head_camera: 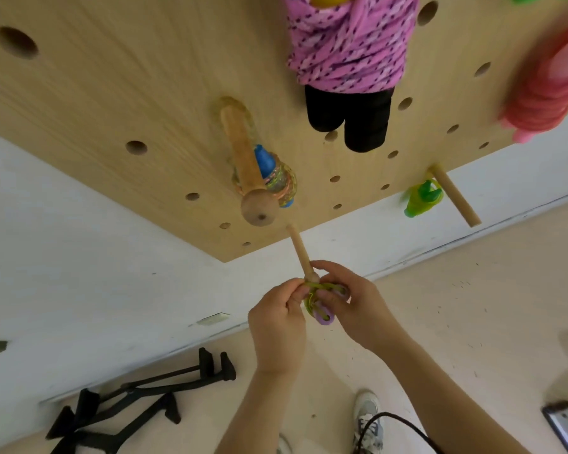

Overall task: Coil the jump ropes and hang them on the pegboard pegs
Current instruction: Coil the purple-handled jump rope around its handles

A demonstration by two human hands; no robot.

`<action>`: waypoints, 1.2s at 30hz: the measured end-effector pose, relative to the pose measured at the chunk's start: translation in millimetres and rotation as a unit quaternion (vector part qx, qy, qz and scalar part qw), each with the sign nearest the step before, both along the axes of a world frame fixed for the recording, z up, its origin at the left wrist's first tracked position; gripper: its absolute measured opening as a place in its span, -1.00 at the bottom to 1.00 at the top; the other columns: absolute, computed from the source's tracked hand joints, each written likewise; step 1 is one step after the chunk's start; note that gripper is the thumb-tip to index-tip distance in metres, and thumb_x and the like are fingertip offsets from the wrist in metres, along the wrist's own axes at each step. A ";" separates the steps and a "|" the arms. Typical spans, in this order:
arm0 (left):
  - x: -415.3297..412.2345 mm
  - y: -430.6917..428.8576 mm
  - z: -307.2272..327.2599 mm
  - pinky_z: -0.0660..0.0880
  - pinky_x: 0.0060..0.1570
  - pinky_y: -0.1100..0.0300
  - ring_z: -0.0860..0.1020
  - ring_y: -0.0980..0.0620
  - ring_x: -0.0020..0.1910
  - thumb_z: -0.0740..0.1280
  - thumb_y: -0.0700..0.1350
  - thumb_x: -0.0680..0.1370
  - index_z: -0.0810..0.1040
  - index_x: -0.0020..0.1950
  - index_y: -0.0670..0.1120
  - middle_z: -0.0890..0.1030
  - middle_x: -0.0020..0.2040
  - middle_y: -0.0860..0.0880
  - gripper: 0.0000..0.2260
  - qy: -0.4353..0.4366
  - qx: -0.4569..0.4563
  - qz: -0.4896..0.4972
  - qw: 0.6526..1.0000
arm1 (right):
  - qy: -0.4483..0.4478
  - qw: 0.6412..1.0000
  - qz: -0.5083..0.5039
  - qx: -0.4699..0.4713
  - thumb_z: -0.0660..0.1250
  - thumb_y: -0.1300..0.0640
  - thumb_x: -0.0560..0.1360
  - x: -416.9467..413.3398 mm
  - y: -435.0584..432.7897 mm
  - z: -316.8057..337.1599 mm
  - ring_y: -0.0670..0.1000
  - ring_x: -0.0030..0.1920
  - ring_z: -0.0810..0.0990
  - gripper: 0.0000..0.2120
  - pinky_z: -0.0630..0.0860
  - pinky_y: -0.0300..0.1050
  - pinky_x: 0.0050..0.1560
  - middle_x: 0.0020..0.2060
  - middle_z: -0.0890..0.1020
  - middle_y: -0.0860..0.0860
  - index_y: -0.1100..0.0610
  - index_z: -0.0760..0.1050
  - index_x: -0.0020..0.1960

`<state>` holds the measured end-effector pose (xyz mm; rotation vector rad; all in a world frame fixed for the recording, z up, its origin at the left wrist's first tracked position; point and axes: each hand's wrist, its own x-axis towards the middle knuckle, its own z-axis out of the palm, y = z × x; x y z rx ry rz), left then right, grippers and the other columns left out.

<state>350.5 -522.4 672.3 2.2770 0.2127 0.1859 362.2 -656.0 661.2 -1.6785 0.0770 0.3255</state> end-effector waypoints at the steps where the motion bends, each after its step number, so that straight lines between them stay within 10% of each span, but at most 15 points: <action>1: 2.9 -0.5 -1.6 0.52 -0.15 0.39 0.61 0.19 -0.16 0.37 -0.27 0.52 0.69 -0.07 -0.05 0.62 -0.22 0.26 -0.85 -0.022 0.012 -0.001 1.000 | -0.008 1.000 0.002 -0.004 0.26 0.40 0.54 2.8 -0.3 1.5 -0.14 -0.26 0.56 -0.64 0.44 -0.47 -0.17 -0.11 0.65 0.10 0.03 0.52 0.21; 6: 7.8 -2.5 -11.7 0.49 -0.16 0.46 0.59 0.18 -0.18 0.37 -0.24 0.52 0.66 -0.07 -0.12 0.67 -0.21 0.10 -0.92 -0.048 0.008 0.000 0.999 | -0.028 0.998 -0.001 -0.048 0.25 0.44 0.50 11.5 -4.2 4.8 -0.17 -0.25 0.56 -0.66 0.44 -0.48 -0.20 -0.15 0.67 0.05 0.06 0.60 0.06; 10: 9.4 -1.5 -14.1 0.47 -0.14 0.49 0.58 0.25 -0.18 0.34 -0.32 0.53 0.62 -0.07 -0.14 0.59 -0.22 0.24 -0.89 -0.042 -0.016 0.002 0.999 | -0.062 0.992 0.063 -0.092 0.19 0.47 0.39 16.4 -5.7 3.0 0.07 -0.34 0.53 -0.63 0.53 -0.10 -0.30 -0.31 0.59 0.04 0.09 0.55 -0.01; 16: 17.1 12.0 -18.5 0.50 0.01 0.43 0.59 0.22 -0.07 0.30 -0.27 0.54 0.64 0.11 -0.14 0.66 -0.05 0.08 -0.80 -0.116 0.066 -0.111 0.985 | -0.221 0.939 0.138 -0.226 0.27 0.39 0.36 24.4 -15.1 -7.9 -0.09 -0.33 0.41 -0.65 0.42 -0.27 -0.32 -0.30 0.46 -0.12 0.12 0.52 0.08; 23: 3.2 -0.5 -18.4 0.45 -0.08 0.50 0.54 0.39 -0.08 0.35 -0.10 0.53 0.64 0.08 -0.07 0.61 -0.06 0.24 -0.84 -0.098 0.007 -0.038 0.994 | -0.055 0.985 0.100 -0.131 0.20 0.43 0.42 27.8 -2.2 -5.8 -0.10 -0.35 0.42 -0.70 0.41 -0.24 -0.30 -0.35 0.58 0.05 0.09 0.60 -0.13; 30: 18.8 10.6 -15.3 0.46 -0.16 0.45 0.60 0.16 -0.21 0.38 -0.40 0.44 0.69 -0.10 -0.06 0.67 -0.18 0.12 -0.75 -0.075 0.020 -0.033 0.996 | -0.103 0.930 0.174 -0.308 0.31 0.25 0.46 55.8 -11.3 13.9 0.00 -0.23 0.52 -0.83 0.48 -0.13 -0.17 -0.24 0.66 -0.01 0.06 0.66 -0.10; 36: 43.7 9.0 -0.4 0.53 -0.11 0.30 0.64 0.10 -0.19 0.39 -0.38 0.44 0.63 -0.23 0.02 0.69 -0.25 0.07 -0.72 0.102 -0.196 0.045 0.974 | -0.043 0.956 0.119 -0.265 0.40 0.22 0.40 68.1 -12.2 17.6 0.00 -0.17 0.61 -0.88 0.55 -0.07 -0.10 -0.28 0.67 -0.04 0.06 0.68 -0.14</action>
